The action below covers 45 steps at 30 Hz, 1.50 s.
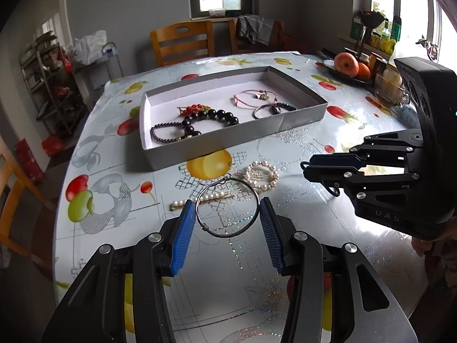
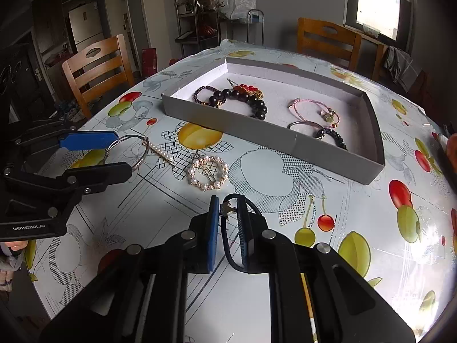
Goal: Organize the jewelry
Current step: 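Carry the hair tie and hoop bangle over the box with both tools, then lower both tools into the box and open them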
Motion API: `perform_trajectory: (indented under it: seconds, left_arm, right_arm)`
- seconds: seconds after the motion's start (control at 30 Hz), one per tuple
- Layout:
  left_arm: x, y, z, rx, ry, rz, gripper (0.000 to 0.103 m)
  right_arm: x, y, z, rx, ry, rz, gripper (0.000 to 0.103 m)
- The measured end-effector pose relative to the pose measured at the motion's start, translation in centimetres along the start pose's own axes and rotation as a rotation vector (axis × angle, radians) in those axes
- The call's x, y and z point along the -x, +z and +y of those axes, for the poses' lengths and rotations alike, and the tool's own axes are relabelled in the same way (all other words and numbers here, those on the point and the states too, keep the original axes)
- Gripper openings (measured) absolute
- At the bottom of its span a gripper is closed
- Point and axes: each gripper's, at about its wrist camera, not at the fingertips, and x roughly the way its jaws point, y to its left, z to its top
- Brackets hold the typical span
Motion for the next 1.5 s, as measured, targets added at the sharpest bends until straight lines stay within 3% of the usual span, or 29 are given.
perform_trajectory:
  seconds: [0.47, 0.83, 1.17, 1.5]
  left_arm:
    - [0.6, 4.0, -1.4, -0.067, -0.009, -0.046, 0.048]
    - [-0.2, 7.7, 0.2, -0.028, -0.015, -0.081, 0.048]
    - [-1.9, 9.9, 1.3, -0.004, -0.003, -0.081, 0.049]
    - [-4.9, 11.2, 2.0, 0.021, -0.017, -0.063, 0.049]
  right_arm:
    - [3.0, 3.1, -2.1, -0.061, -0.037, -0.092, 0.013]
    - [3.4, 5.3, -4.9, -0.124, -0.062, -0.149, 0.013]
    - [4.9, 7.2, -8.2, -0.200, -0.005, -0.201, 0.013]
    - [3.3, 8.7, -8.7, -0.179, -0.052, -0.197, 0.013]
